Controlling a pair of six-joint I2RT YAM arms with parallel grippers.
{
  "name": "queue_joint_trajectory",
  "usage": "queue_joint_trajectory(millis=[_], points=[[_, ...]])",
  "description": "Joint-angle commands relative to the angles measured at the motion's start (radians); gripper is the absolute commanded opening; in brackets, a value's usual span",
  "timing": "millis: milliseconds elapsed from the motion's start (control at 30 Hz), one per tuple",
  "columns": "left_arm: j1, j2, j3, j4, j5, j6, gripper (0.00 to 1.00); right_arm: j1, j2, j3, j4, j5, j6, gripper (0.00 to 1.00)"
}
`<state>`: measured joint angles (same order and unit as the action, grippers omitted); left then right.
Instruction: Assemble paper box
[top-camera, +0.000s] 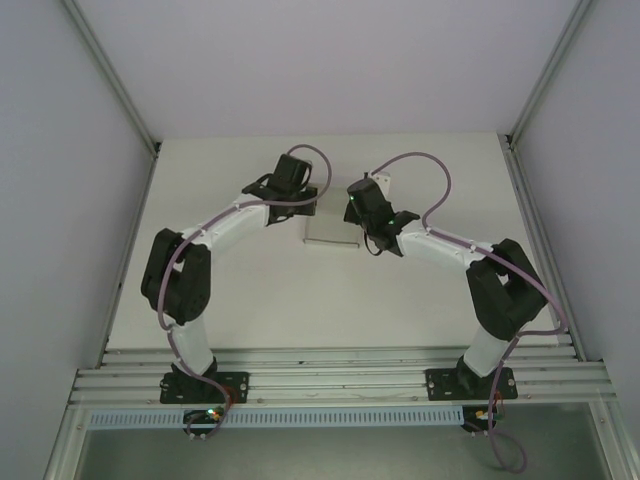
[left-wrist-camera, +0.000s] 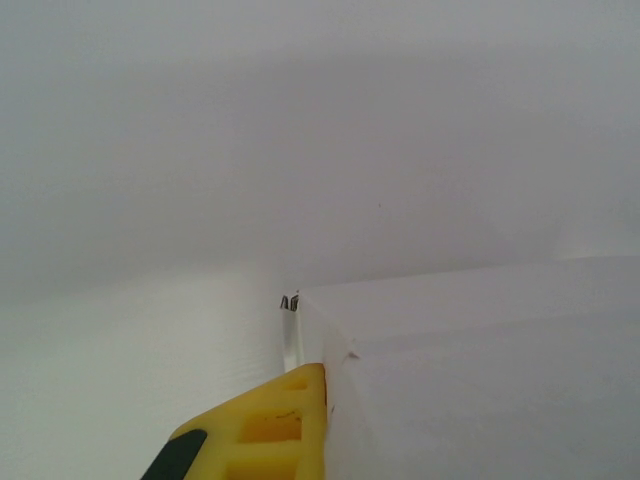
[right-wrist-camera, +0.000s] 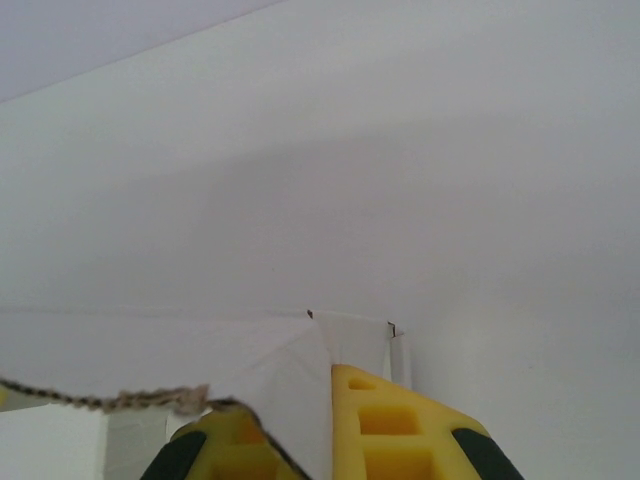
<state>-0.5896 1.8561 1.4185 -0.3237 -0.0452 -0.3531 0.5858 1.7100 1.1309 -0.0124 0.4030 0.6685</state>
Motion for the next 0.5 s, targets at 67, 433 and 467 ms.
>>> queue_joint_trajectory(millis=[67,433,467], points=[[-0.02,0.018,-0.05,0.075,0.026,-0.019,0.01,0.019,0.007,-0.079,0.102,0.046,0.054,0.03],[-0.058,-0.086,-0.27,0.23,-0.003,0.008,0.08,0.083,-0.032,-0.234,0.18,0.131,0.04,0.02],[-0.06,-0.099,-0.29,0.248,0.007,0.008,0.09,0.093,-0.035,-0.243,0.181,0.144,0.034,0.02]])
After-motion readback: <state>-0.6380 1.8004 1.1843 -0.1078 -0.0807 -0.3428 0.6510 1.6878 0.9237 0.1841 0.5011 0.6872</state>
